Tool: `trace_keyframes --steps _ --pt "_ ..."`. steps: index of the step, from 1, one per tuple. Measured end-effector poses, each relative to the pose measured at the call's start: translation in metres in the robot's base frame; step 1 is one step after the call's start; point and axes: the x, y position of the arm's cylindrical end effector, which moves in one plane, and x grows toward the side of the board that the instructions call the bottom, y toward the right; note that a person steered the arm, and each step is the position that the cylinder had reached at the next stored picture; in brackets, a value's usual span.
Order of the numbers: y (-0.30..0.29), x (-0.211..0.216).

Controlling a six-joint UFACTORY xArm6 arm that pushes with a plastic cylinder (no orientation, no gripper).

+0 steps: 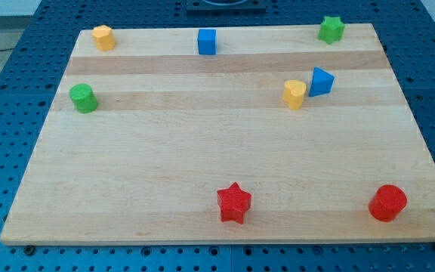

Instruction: Move the red circle to the bottom left corner of the board

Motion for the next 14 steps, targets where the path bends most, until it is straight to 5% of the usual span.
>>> trace_keyframes --steps 5,8,12,14 --pt "-0.112 -0.054" --pt "-0.099 -0.001" --pt "-0.193 -0.103" --pt "-0.241 -0.118"
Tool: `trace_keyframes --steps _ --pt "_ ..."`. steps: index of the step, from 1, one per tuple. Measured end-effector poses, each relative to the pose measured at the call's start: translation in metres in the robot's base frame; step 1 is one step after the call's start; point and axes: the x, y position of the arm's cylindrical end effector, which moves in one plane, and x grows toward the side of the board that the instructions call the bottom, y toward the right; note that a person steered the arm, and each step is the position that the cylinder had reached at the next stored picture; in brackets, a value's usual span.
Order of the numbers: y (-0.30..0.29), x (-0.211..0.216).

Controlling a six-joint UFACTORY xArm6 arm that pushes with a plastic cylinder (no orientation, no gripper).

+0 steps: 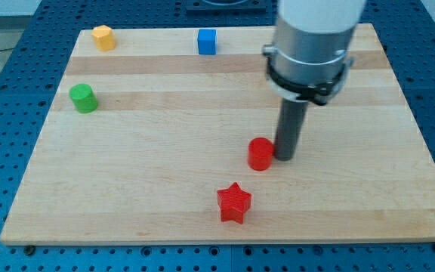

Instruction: Move the red circle to the bottom left corner of the board

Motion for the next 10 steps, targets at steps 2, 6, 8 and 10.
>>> trace_keyframes --steps 2,6,8,10 --pt "-0.101 0.001" --pt "-0.175 0.046" --pt "-0.226 0.062" --pt "-0.207 0.074"
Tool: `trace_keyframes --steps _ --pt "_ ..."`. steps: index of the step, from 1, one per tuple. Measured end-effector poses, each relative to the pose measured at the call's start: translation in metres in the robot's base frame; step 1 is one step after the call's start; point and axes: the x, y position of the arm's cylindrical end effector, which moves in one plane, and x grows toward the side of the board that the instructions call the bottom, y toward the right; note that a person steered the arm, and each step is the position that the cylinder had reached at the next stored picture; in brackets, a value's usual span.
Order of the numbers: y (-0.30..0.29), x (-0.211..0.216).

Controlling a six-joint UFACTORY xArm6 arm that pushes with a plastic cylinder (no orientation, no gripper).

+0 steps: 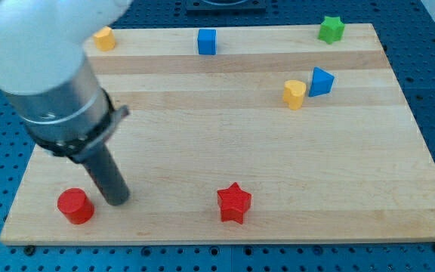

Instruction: Move the red circle to the bottom left corner of the board

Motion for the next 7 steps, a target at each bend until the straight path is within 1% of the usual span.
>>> trace_keyframes --steps 1,2,4,5,6,7 --pt "0.0 0.035" --pt "-0.024 0.037" --pt "-0.028 0.004" --pt "-0.064 0.003" --pt "-0.073 0.003" --pt "-0.008 -0.025"
